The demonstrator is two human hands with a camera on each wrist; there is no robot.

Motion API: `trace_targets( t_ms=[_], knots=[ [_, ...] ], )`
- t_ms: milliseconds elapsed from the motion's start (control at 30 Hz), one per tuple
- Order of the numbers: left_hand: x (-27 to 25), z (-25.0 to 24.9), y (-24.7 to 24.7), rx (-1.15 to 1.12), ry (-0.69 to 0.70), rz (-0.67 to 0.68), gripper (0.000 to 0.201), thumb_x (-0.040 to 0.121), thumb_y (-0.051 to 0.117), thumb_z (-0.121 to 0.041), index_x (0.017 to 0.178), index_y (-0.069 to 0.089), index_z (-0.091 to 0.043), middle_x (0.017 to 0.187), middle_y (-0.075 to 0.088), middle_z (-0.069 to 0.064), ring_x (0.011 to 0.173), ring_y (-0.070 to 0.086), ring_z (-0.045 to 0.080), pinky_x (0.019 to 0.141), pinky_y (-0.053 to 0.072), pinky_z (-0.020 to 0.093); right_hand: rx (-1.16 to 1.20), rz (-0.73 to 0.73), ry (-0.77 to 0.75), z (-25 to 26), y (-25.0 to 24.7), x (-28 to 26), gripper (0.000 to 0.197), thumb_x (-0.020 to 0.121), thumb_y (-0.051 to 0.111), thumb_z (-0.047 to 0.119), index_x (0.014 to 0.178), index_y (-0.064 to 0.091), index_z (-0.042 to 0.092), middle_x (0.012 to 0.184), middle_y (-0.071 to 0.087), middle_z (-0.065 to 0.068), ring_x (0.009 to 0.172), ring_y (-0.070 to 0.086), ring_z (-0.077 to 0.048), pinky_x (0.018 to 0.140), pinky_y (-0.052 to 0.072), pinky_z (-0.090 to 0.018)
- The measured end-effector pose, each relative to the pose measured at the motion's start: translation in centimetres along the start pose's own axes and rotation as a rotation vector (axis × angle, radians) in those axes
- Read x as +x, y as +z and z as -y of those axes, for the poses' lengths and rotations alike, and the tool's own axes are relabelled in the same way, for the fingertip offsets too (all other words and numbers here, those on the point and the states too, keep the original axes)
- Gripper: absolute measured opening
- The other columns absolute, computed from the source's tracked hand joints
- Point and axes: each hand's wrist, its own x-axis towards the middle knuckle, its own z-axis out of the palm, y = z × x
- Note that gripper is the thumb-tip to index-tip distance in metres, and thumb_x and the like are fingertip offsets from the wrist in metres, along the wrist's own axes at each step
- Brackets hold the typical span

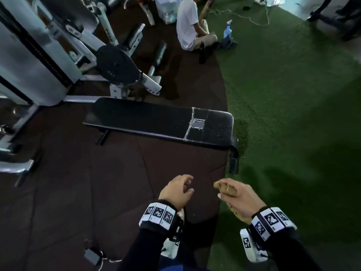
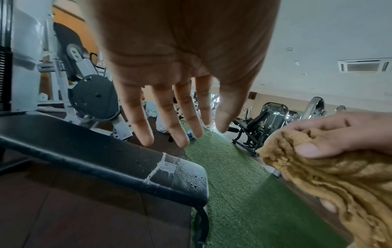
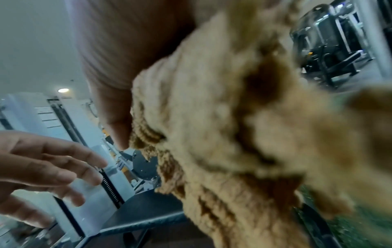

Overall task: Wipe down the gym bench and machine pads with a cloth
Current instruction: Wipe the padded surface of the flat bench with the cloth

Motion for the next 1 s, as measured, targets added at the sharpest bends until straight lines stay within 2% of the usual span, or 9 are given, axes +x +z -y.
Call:
trace_targets(
  t_ms=[167, 267, 367, 400, 467, 533, 700, 833, 1000],
  knots=[
    [5.5, 3.7, -7.6, 0.019, 0.074, 0.026, 0.034, 0.087, 0.061, -0.022, 0.121, 0.056, -0.029, 0.107, 0.058, -0.013, 0.091, 0.058, 0.005, 0.087, 0.050, 0.031, 0.078, -0.108, 0.108, 4.8, 2.2, 6.4, 0.027, 0.080, 0.072, 0.026, 0.105, 0.063, 0.033, 0.105, 0.068, 0.015, 0.093, 0.066, -0.008, 0.085, 0.053, -0.023],
    [8.5, 4.8, -10.4, 0.040, 0.104, 0.070, 0.034, 0.088, 0.060, -0.021, 0.121, 0.057, -0.027, 0.107, 0.058, -0.011, 0.093, 0.059, 0.007, 0.088, 0.050, 0.032, 0.087, -0.181, 0.144, 6.7, 2.6, 9.0, 0.026, 0.082, 0.071, 0.025, 0.106, 0.064, 0.030, 0.103, 0.068, 0.016, 0.092, 0.064, -0.002, 0.080, 0.049, -0.012],
    [11.8, 5.0, -11.8, 0.051, 0.149, 0.103, 0.034, 0.087, 0.060, -0.020, 0.121, 0.057, -0.024, 0.107, 0.058, -0.008, 0.094, 0.059, 0.009, 0.088, 0.049, 0.034, 0.047, -0.280, 0.154, 7.7, 2.6, 11.4, 0.028, 0.082, 0.072, 0.025, 0.108, 0.063, 0.025, 0.097, 0.065, 0.021, 0.088, 0.059, 0.008, 0.078, 0.040, 0.000],
    [12.9, 4.9, -12.0, 0.053, 0.162, 0.111, 0.034, 0.087, 0.060, -0.020, 0.121, 0.057, -0.023, 0.107, 0.058, -0.007, 0.094, 0.060, 0.010, 0.089, 0.049, 0.034, 0.045, -0.305, 0.166, 7.9, 2.4, 12.2, 0.030, 0.082, 0.072, 0.025, 0.110, 0.062, 0.023, 0.097, 0.065, 0.019, 0.090, 0.059, 0.008, 0.081, 0.039, -0.001],
    [15.2, 4.7, -12.1, 0.049, 0.175, 0.124, 0.034, 0.087, 0.060, -0.020, 0.121, 0.057, -0.022, 0.107, 0.058, -0.006, 0.095, 0.060, 0.011, 0.089, 0.049, 0.034, 0.023, -0.328, 0.194, 7.8, 2.0, 14.0, 0.033, 0.083, 0.070, 0.028, 0.114, 0.061, 0.022, 0.104, 0.067, 0.010, 0.098, 0.060, -0.003, 0.091, 0.043, -0.017],
    [17.0, 4.4, -11.9, 0.042, 0.175, 0.129, 0.034, 0.087, 0.060, -0.020, 0.121, 0.058, -0.022, 0.106, 0.057, -0.007, 0.095, 0.060, 0.011, 0.090, 0.049, 0.034, -0.018, -0.338, 0.212, 7.3, 1.6, 15.5, 0.035, 0.084, 0.068, 0.031, 0.116, 0.060, 0.022, 0.107, 0.066, 0.003, 0.102, 0.060, -0.012, 0.094, 0.044, -0.028],
    [23.4, 5.4, -9.1, 0.052, 0.177, 0.123, 0.033, 0.088, 0.060, -0.025, 0.120, 0.057, -0.026, 0.108, 0.057, -0.011, 0.095, 0.058, 0.007, 0.089, 0.049, 0.033, -0.065, -0.359, 0.279, 3.3, 1.3, 21.2, 0.040, 0.084, 0.065, 0.036, 0.122, 0.055, 0.028, 0.105, 0.059, 0.001, 0.098, 0.057, -0.017, 0.085, 0.043, -0.028],
    [30.6, 7.8, -4.6, 0.078, 0.192, 0.121, 0.033, 0.089, 0.057, -0.026, 0.122, 0.055, -0.027, 0.112, 0.058, -0.009, 0.101, 0.057, 0.009, 0.091, 0.048, 0.034, -0.078, -0.329, 0.290, -2.2, 1.9, 27.8, 0.049, 0.079, 0.067, 0.028, 0.124, 0.048, 0.033, 0.104, 0.051, 0.004, 0.095, 0.053, -0.017, 0.079, 0.038, -0.025],
    [39.7, 12.4, 1.7, 0.155, 0.206, 0.102, 0.036, 0.089, 0.056, -0.026, 0.126, 0.054, -0.028, 0.122, 0.056, -0.006, 0.116, 0.052, 0.012, 0.097, 0.044, 0.040, -0.188, -0.280, 0.303, -9.8, 3.7, 36.1, 0.059, 0.080, 0.062, 0.027, 0.131, 0.033, 0.034, 0.111, 0.052, 0.000, 0.098, 0.056, -0.022, 0.082, 0.048, -0.034]
  ],
)
